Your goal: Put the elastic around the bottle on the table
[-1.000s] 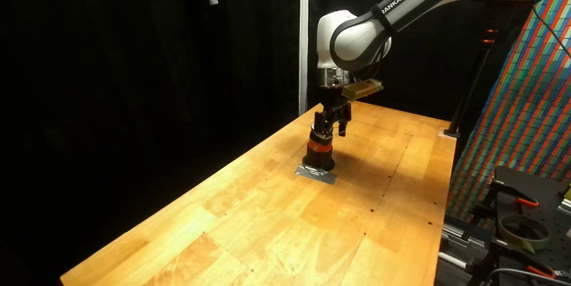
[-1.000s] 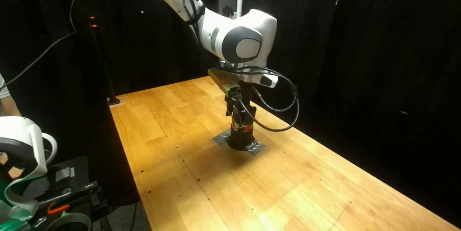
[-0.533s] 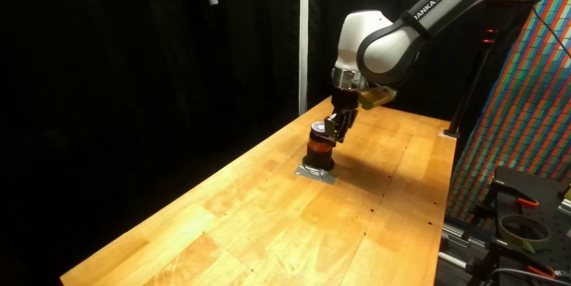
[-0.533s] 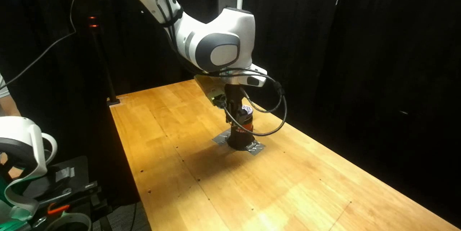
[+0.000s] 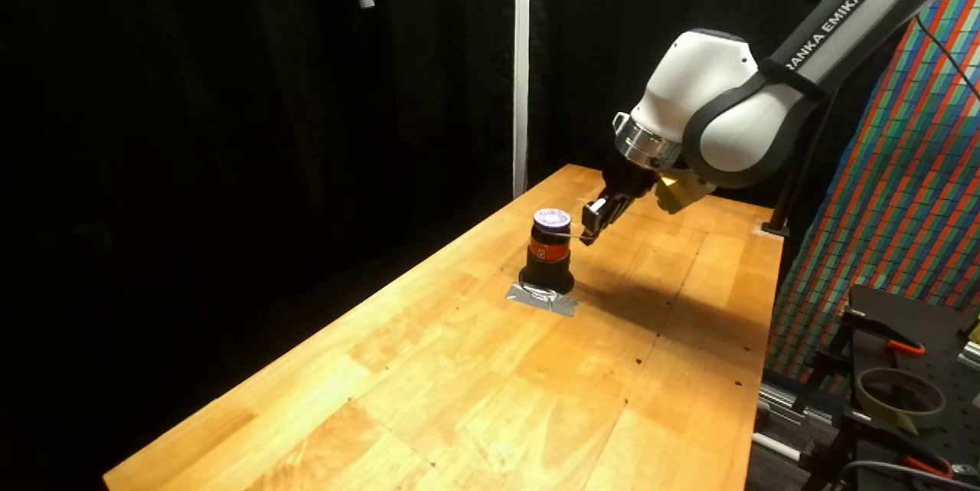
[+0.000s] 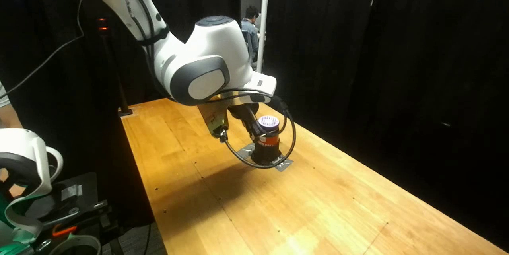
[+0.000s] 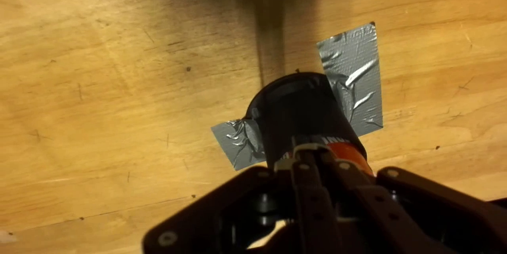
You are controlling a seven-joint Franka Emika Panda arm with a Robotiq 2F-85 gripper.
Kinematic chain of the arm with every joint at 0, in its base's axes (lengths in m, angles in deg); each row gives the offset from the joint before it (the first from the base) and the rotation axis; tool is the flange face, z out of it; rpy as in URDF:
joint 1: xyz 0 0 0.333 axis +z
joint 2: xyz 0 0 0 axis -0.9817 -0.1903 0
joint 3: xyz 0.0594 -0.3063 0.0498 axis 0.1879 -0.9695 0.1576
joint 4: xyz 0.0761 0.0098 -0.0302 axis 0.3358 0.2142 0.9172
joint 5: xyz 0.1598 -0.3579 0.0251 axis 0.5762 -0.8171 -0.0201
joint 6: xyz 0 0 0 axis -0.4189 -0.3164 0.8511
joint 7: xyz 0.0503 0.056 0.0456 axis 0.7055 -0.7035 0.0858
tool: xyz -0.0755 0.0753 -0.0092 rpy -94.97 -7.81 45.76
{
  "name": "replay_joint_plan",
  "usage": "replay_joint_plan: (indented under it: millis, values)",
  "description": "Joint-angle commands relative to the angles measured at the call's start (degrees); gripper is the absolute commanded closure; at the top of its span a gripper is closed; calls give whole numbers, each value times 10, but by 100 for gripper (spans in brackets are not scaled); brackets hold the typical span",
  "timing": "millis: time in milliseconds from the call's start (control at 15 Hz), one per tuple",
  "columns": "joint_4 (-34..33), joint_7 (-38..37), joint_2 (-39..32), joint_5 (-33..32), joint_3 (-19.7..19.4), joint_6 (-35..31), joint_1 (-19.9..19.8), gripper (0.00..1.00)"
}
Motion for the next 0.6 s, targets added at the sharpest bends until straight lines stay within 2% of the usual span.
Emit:
replay_joint_plan:
  millis: [0,133,333,400,533]
  values:
    - [75,-6,25,21,9,-128,-3,89]
    - [101,-12,18,39,34,-210,-19,90]
    - [135,-61,5,8,86,-316,-65,94]
    - [144,-81,1,-7,102,-344,-81,92]
    - [159,-113,-9,-34,119,-397,-103,93]
